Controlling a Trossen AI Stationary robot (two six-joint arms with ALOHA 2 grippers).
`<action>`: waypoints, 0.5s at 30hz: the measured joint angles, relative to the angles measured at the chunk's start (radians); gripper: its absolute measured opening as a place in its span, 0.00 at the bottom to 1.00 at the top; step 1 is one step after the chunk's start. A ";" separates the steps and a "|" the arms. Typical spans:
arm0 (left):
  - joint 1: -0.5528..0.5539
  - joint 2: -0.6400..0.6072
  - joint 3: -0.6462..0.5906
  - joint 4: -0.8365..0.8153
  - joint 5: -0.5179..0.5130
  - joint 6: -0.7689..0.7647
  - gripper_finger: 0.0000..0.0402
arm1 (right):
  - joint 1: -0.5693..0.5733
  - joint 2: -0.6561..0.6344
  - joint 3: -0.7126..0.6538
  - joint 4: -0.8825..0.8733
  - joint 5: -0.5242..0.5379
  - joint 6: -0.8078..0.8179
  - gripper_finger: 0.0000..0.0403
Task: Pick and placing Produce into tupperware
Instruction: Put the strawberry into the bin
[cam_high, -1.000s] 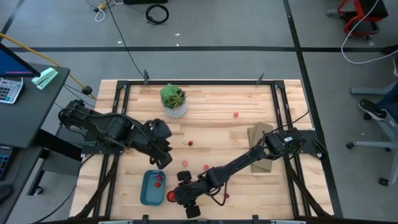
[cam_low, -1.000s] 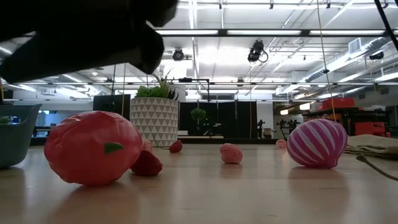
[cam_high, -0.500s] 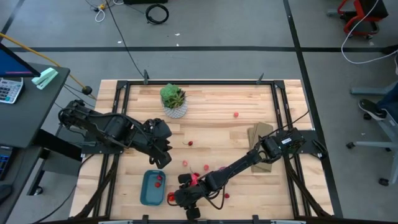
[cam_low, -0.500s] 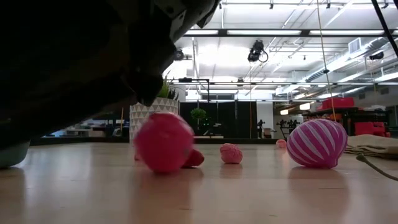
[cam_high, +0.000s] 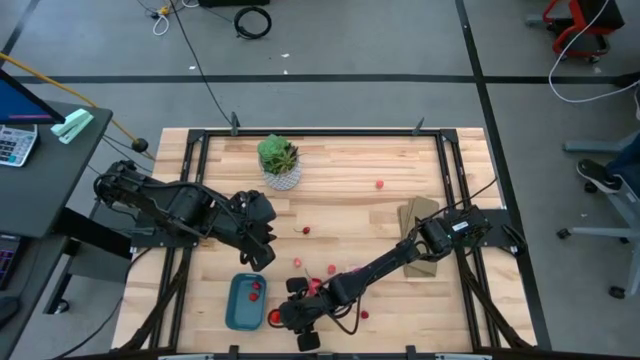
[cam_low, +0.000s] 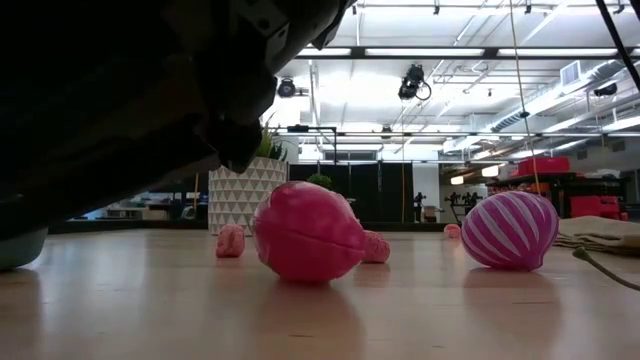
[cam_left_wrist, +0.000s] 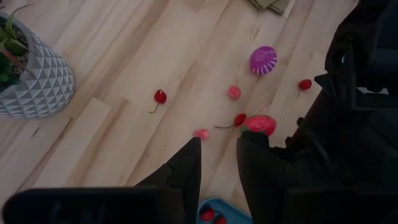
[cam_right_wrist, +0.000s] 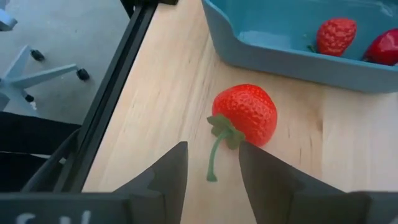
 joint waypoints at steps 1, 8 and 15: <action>0.000 0.000 0.000 0.000 0.000 0.005 0.27 | 0.000 0.000 0.000 0.000 0.000 0.000 0.38; 0.000 0.000 0.000 0.000 0.000 0.011 0.27 | -0.004 0.000 0.000 0.000 -0.002 0.056 0.36; 0.000 0.000 0.000 0.000 0.000 0.013 0.27 | -0.004 0.000 0.000 0.000 -0.003 0.070 0.26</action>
